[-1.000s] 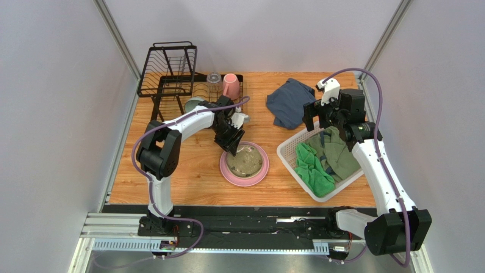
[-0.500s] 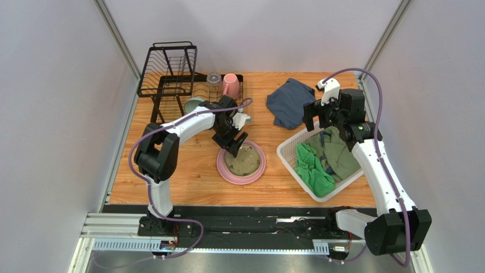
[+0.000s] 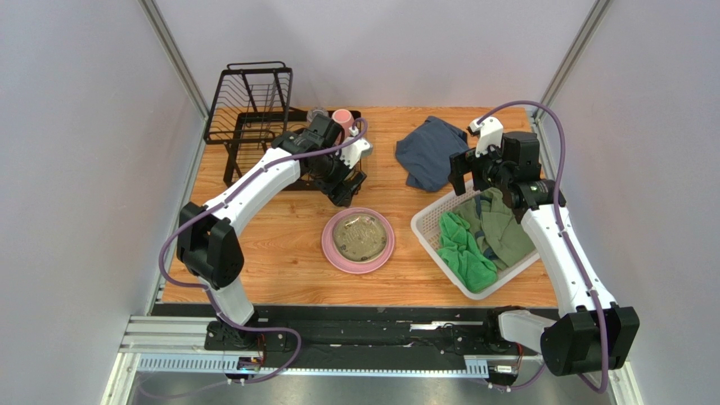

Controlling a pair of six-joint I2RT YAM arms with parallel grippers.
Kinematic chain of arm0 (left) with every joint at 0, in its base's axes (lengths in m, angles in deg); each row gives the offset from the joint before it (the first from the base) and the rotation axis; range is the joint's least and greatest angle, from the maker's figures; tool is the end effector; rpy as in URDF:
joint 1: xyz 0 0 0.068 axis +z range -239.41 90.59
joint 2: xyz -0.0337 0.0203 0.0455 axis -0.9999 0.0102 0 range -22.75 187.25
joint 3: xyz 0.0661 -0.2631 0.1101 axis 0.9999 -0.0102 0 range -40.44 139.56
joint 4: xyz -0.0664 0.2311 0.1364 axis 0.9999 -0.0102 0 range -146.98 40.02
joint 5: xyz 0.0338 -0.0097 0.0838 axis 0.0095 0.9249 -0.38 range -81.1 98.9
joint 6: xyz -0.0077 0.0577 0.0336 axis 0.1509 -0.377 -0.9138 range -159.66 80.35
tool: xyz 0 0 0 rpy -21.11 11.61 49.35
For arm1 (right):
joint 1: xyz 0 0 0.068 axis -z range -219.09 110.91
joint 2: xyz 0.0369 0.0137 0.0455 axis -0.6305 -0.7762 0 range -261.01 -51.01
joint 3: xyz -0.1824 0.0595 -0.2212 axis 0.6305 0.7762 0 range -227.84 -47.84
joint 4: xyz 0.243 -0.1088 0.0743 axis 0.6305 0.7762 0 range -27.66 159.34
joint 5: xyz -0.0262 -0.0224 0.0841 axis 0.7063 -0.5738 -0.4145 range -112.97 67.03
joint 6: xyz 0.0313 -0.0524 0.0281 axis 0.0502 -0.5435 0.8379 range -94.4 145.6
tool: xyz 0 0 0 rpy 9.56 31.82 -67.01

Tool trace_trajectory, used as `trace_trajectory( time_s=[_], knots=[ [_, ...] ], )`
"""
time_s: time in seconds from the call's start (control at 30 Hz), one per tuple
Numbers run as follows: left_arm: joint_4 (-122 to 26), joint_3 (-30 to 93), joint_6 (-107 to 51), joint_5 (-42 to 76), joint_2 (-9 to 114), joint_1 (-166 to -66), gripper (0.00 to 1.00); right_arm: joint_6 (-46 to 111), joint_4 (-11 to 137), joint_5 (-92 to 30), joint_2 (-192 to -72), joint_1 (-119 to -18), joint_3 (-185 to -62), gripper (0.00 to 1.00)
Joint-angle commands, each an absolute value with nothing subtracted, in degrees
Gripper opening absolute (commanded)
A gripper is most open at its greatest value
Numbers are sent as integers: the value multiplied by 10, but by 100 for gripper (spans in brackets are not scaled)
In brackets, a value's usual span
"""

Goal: Unload the mixed dishes from the dish rack
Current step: Place the plate at the center of the board, then pick up the bowl from the dish rack.

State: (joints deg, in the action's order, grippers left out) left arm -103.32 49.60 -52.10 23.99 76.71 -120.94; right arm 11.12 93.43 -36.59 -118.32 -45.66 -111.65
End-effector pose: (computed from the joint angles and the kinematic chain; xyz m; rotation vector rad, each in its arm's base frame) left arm 0.3265 -0.2166 0.2988 1.0831 2.4532 -0.4576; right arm 0.2748 0.0443 0.3484 -0.5270 2.0954 0.1788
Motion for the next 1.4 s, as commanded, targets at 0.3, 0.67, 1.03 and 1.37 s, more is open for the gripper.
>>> trace_trajectory(
  time_s=[0.3, 0.67, 1.03, 1.37],
  knots=[
    [-967, 538, -749, 94, 698, -1213, 88, 99, 935, -373, -1184, -459, -1144, 99],
    [-694, 396, -878, -9, 717, -1213, 89, 97, 940, -371, -1192, -459, -1146, 99],
    [-578, 385, -907, -26, 793, -1212, 87, 91, 945, -361, -1205, -459, -1150, 99],
    [-502, 347, -925, -38, 816, -1212, 82, 86, 949, -357, -1219, -459, -1153, 99]
  ],
)
